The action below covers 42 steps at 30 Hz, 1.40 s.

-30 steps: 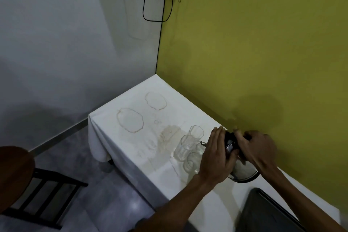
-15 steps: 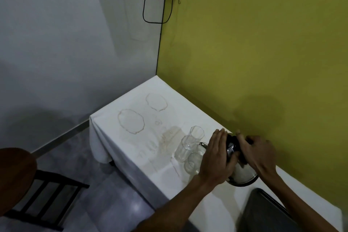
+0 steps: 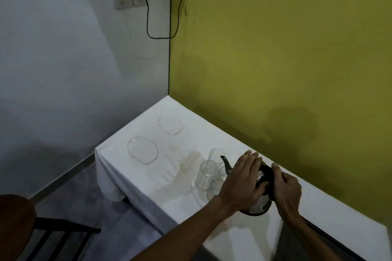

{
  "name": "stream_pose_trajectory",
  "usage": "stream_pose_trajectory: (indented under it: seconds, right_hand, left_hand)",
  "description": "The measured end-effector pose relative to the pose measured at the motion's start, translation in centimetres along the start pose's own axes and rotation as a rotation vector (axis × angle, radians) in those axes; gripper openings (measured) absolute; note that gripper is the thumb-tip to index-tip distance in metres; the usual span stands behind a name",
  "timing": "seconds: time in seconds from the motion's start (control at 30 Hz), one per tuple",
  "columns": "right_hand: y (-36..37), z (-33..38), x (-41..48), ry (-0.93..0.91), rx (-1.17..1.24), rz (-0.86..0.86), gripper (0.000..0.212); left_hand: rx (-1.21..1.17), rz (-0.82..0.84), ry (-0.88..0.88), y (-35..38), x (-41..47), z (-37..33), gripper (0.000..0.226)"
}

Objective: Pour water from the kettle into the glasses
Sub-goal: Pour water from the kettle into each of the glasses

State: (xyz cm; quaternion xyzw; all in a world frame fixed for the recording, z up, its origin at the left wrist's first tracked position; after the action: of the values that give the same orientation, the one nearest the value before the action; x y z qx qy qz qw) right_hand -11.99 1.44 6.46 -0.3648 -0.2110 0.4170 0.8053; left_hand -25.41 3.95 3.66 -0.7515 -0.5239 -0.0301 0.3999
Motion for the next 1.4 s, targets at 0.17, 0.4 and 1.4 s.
stream_pose_trajectory:
  seconds: [0.17,0.4,1.4]
  right_hand:
    - [-1.0,1.3,1.5,-0.038,0.008,-0.056,0.064]
    - [-1.2,3.6,3.8,-0.122,-0.166,-0.002,0.069]
    - [0.8,7.1,7.9,-0.397,-0.601,-0.081,0.067]
  left_hand:
    - [-0.027,-0.044,0.047,-1.1,2.1,-0.3,0.061]
    - [-0.149,-0.067,-0.091,-1.5,2.9,0.7,0.085]
    - [-0.208,-0.092,-0.255,0.1,3.3,3.9,0.1]
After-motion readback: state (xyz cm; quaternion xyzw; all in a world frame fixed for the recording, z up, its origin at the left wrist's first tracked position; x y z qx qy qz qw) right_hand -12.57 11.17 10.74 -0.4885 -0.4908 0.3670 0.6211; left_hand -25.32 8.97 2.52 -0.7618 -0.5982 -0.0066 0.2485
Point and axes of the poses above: each hand's wrist, its own x-axis towards the middle knuckle, its own y-axis out of the palm, z = x × y, the point moved 2 cm from there along x, towards the middle knuckle, and after that the axes turned 13 degrees about -x, right-handed, at the moved point
